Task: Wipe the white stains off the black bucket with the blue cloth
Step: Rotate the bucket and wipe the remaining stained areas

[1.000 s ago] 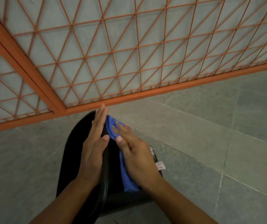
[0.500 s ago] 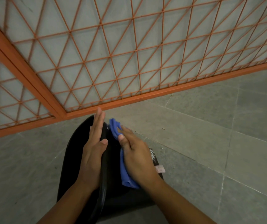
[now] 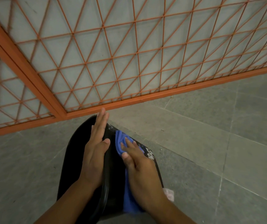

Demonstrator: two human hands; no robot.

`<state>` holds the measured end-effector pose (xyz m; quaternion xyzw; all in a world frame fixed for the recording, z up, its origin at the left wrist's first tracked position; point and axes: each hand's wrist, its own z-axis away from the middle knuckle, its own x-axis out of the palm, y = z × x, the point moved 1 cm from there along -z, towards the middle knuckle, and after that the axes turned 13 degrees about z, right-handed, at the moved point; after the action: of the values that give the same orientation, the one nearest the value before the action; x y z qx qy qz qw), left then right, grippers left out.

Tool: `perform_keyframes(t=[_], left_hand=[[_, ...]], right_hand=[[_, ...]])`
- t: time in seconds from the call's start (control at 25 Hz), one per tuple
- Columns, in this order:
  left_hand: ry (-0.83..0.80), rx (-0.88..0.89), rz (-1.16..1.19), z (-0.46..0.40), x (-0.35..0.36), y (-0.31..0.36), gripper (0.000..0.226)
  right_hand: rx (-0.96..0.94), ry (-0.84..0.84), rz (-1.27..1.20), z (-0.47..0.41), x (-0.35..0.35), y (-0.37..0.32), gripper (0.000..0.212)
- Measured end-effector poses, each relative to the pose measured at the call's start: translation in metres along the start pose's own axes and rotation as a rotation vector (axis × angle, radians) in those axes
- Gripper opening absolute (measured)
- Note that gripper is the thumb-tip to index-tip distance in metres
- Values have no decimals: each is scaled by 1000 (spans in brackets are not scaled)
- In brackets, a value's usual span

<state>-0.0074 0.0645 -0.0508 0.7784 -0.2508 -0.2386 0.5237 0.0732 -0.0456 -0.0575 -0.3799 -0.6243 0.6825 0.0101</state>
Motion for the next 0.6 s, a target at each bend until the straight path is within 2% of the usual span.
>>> perform_keyframes(t=[0.08, 0.24, 0.4, 0.6], left_hand=[[-9, 0, -8, -2, -1, -2, 60], [-7, -3, -6, 0, -1, -2, 61], [-18, -12, 4, 1, -5, -1, 60], [-14, -28, 12, 1, -6, -1, 61]], right_hand=[[-35, -28, -31, -5, 3, -1, 33], [53, 26, -117, -23, 0, 4, 34], [-78, -40, -59, -9, 7, -8, 34], [48, 28, -85, -34, 2, 2, 34]])
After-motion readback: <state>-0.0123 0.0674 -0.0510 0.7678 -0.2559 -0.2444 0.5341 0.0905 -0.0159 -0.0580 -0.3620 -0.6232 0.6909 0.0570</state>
